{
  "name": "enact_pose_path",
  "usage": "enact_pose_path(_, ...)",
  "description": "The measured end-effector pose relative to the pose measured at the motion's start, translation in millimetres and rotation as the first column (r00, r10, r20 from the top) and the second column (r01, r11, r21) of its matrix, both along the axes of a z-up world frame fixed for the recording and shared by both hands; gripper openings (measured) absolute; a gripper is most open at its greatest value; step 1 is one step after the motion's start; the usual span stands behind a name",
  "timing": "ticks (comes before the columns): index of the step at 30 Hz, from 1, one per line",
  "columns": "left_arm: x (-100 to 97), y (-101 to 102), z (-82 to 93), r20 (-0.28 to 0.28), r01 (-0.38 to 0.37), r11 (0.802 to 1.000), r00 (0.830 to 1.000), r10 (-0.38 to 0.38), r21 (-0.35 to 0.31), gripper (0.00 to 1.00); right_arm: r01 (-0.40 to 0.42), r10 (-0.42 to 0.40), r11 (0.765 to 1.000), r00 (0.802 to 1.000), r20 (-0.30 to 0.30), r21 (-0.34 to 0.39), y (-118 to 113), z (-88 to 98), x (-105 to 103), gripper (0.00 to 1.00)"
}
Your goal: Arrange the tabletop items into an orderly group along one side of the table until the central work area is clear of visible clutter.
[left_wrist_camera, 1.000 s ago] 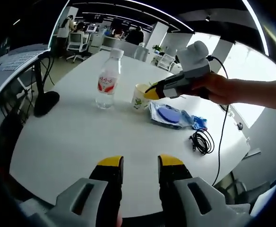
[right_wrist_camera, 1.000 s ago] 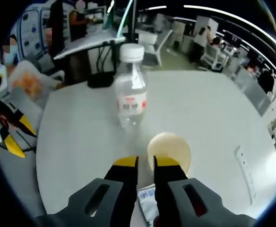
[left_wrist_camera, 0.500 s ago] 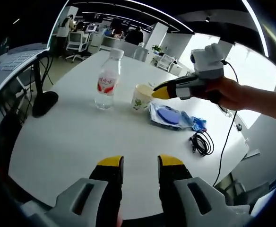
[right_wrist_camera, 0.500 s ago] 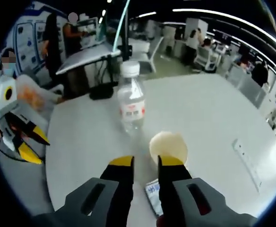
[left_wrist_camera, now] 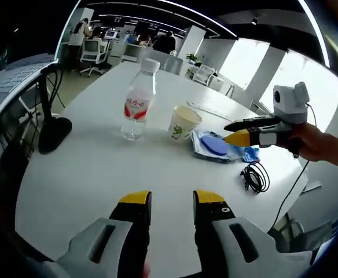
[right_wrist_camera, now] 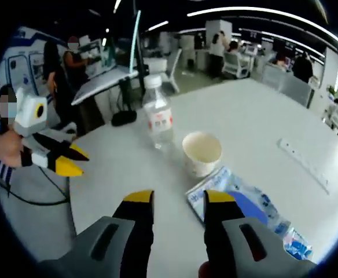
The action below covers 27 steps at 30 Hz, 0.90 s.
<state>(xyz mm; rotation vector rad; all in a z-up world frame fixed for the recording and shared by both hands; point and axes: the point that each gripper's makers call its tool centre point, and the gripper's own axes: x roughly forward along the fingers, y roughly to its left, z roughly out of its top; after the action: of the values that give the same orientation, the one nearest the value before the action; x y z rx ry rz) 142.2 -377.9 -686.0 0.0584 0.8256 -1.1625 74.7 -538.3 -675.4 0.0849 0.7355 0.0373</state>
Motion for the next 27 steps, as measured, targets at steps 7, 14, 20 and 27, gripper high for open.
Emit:
enact_pose_path(7,16.6,-2,-3.3,0.002,-0.008,1.000,1.000,0.008,0.003,0.27,0.137,-0.136,0.989,0.990,-0.031,0.051,-12,-17.5,-61,0.35)
enact_pose_path(14,28.4,2,-8.2,0.002,-0.017,1.000,1.000,0.016,0.011,0.28,0.239,-0.234,0.968,0.969,-0.073,0.073,-20,-33.8,-118,0.36)
enact_pose_path(20,37.7,-1,-10.5,-0.009,-0.027,1.000,1.000,0.027,0.010,0.28,0.356,-0.350,0.927,0.934,-0.070,0.113,-22,-36.1,-151,0.37)
enact_pose_path(27,46.8,-12,-1.6,0.027,0.007,1.000,1.000,-0.007,0.000,0.29,0.438,-0.433,0.887,0.899,-0.067,0.145,-21,-37.7,-181,0.37)
